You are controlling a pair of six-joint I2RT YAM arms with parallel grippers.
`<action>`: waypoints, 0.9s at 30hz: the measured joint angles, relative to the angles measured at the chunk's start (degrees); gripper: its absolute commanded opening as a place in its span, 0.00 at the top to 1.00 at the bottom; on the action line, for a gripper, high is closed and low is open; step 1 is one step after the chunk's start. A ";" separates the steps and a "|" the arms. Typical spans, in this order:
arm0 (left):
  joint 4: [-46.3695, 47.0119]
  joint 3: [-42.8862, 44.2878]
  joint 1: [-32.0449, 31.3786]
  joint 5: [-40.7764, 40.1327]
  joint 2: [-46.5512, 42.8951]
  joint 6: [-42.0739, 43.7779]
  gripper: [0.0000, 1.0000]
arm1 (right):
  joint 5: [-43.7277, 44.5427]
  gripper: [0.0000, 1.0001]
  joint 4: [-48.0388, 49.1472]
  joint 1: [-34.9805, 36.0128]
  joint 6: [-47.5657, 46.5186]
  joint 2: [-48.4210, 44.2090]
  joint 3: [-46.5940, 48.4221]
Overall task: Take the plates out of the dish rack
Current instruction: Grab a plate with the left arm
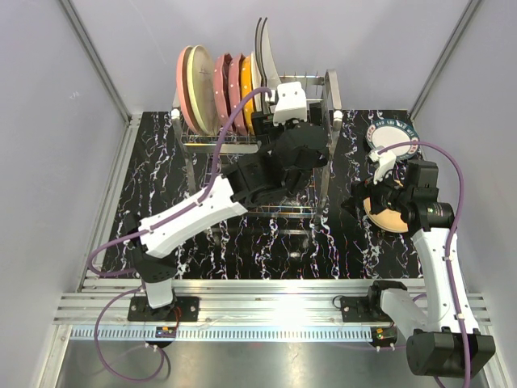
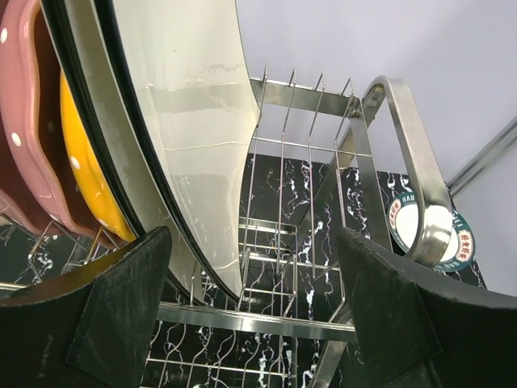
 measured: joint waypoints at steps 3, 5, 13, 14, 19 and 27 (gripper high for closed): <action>2.14 -0.79 0.00 -1.40 0.37 1.33 0.17 | 0.00 0.00 0.00 0.00 0.00 0.00 0.00; 4.24 -0.85 0.00 -2.34 0.98 2.67 0.20 | 0.00 0.00 0.00 0.00 0.00 0.00 -0.02; 13.51 -1.55 0.39 -8.04 3.63 11.39 0.26 | 0.00 0.00 0.02 0.00 -0.02 -0.02 -0.09; 14.82 -1.66 0.48 -8.72 3.98 12.57 0.27 | 0.00 0.00 0.04 0.00 0.00 -0.02 -0.09; 22.73 -2.69 0.98 -11.72 5.22 19.78 0.30 | 0.00 0.00 0.07 0.00 0.00 -0.02 -0.11; 33.92 -3.65 1.53 -14.60 7.17 29.59 0.31 | 0.02 0.00 0.11 0.00 0.00 -0.22 -0.26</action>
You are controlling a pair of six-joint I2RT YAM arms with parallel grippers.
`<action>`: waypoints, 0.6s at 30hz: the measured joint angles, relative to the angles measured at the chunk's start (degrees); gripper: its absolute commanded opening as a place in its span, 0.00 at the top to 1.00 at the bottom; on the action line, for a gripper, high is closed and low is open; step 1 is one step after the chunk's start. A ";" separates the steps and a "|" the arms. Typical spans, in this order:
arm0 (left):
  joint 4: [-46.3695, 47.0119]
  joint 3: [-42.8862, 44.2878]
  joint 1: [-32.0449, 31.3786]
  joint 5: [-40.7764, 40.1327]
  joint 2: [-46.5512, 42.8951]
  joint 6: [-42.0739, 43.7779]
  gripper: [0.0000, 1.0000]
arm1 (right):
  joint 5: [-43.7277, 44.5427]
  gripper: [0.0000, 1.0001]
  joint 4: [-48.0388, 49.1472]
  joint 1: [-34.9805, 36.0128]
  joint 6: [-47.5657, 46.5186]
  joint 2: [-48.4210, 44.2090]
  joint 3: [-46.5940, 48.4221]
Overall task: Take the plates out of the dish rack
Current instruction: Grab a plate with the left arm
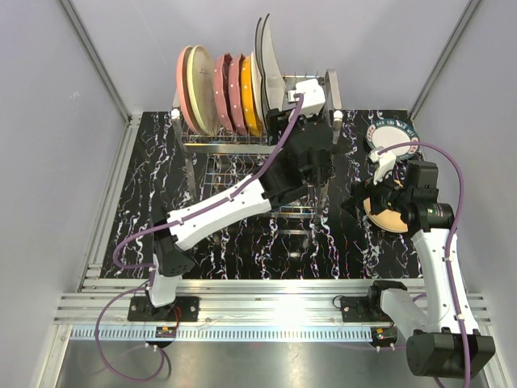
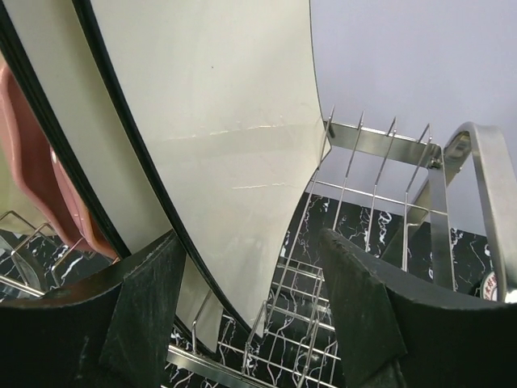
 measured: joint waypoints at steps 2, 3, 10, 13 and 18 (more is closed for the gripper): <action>1.22 -0.63 0.09 -0.09 0.00 0.68 0.26 | 0.00 0.00 0.00 0.00 0.00 -0.04 -0.02; 1.73 -1.03 0.09 -0.11 -0.02 0.83 0.25 | 0.00 0.00 0.00 0.00 0.00 -0.07 -0.02; 2.99 -4.68 0.07 0.07 -0.02 1.51 0.13 | 0.00 0.00 0.00 0.00 0.00 -0.11 -0.07; 5.16 -5.62 -0.02 -0.02 -0.02 2.89 0.12 | 0.00 0.00 0.00 0.00 0.00 -0.11 -0.11; 15.82 -8.15 -0.15 -0.17 -0.02 11.54 0.14 | 0.00 0.00 0.00 0.00 0.00 -0.11 -0.11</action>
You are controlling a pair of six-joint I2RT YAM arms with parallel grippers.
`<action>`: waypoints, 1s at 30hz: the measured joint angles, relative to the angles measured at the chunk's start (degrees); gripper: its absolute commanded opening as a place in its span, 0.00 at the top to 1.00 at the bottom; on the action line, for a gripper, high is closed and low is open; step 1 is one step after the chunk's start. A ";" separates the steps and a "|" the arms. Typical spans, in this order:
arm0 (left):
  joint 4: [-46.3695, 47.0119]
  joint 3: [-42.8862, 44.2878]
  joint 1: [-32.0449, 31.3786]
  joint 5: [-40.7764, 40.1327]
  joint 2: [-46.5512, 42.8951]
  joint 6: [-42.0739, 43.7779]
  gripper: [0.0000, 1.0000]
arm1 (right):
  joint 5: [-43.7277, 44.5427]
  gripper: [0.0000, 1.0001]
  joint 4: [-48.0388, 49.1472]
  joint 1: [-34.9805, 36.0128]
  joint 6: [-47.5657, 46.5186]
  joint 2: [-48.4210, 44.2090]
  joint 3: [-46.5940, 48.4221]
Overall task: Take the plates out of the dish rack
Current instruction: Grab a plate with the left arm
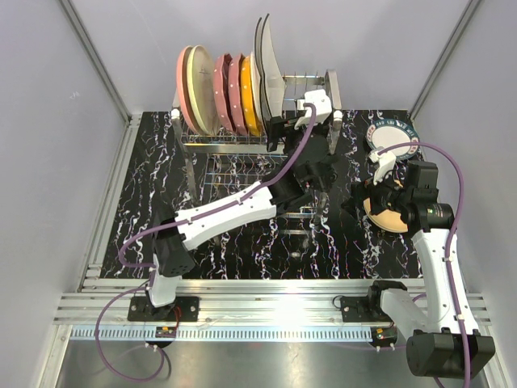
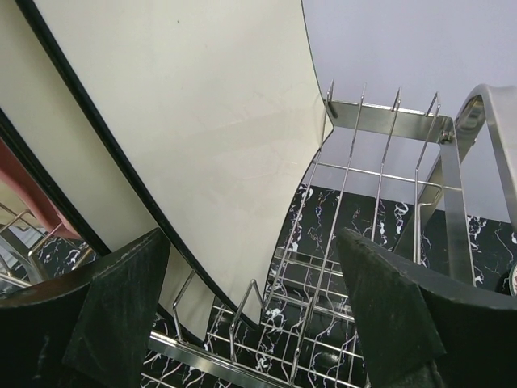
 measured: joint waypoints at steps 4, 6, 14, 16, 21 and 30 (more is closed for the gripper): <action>5.07 -0.52 0.02 0.04 0.04 4.76 0.17 | 0.02 0.00 0.00 0.00 0.00 0.00 0.00; 6.54 -0.66 0.09 0.07 0.04 5.92 0.18 | 0.02 0.00 0.00 0.00 0.00 0.00 -0.02; 9.57 -2.45 1.01 0.72 0.04 6.99 0.22 | 0.04 0.00 0.00 0.00 0.00 0.00 -0.02; 9.68 -2.45 1.31 0.76 0.04 6.97 0.23 | 0.07 0.00 0.02 0.00 0.00 0.00 -0.02; 9.68 -2.56 1.90 0.83 0.04 5.75 0.26 | 0.07 0.00 0.02 0.00 0.00 0.00 -0.02; 8.55 -2.97 2.75 0.92 -0.15 0.94 0.32 | 0.09 0.00 0.02 0.00 0.00 0.00 -0.02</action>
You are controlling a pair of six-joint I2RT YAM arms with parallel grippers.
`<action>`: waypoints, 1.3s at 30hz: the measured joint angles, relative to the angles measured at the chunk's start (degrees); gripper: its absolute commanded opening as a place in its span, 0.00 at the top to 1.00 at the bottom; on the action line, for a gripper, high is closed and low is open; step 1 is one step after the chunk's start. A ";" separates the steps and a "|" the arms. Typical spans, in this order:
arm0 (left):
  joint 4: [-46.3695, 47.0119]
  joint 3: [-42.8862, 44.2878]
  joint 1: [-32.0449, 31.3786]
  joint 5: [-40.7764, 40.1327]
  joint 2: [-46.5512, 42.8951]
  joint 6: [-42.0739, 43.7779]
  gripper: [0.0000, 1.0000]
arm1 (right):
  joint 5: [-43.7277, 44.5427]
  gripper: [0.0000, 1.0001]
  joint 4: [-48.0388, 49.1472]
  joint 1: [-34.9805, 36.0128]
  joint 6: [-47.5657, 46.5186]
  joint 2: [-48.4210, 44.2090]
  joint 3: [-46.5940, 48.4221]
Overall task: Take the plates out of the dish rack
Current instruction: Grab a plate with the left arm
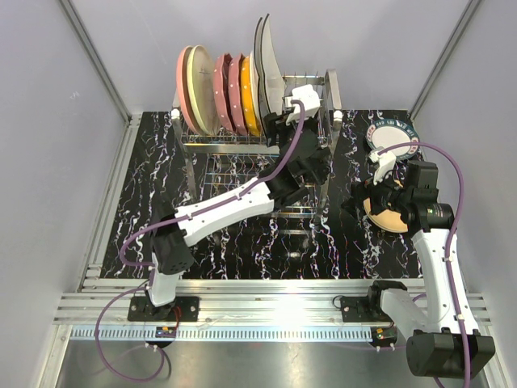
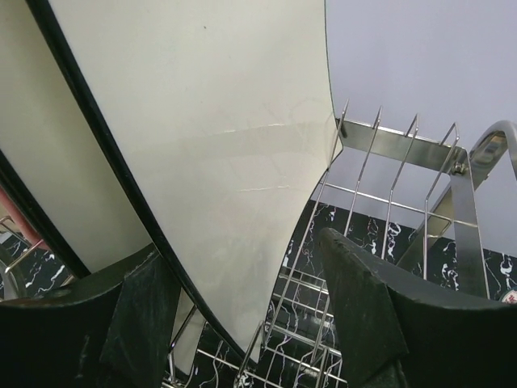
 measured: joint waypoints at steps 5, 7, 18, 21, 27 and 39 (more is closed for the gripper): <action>-0.76 -0.11 0.48 0.50 -0.22 -1.16 0.32 | 0.00 0.00 0.00 0.00 0.00 0.00 -0.04; -0.70 -0.11 0.63 0.85 -0.26 -1.20 0.32 | 0.00 0.00 0.00 0.00 0.00 0.00 -0.07; 9.01 -0.09 0.87 2.43 -0.26 6.49 0.32 | 0.02 0.00 0.00 0.00 0.00 0.02 -0.09; 10.14 -0.09 0.90 2.58 -0.15 7.69 0.34 | 0.04 0.00 0.00 0.00 0.00 0.02 -0.09; 11.17 -0.11 1.20 2.58 -0.13 8.37 0.38 | 0.04 0.00 0.00 0.00 0.00 0.02 -0.09; 5.16 -2.25 1.40 4.98 -2.05 1.49 0.38 | 0.09 0.00 0.00 0.00 0.00 0.02 -0.09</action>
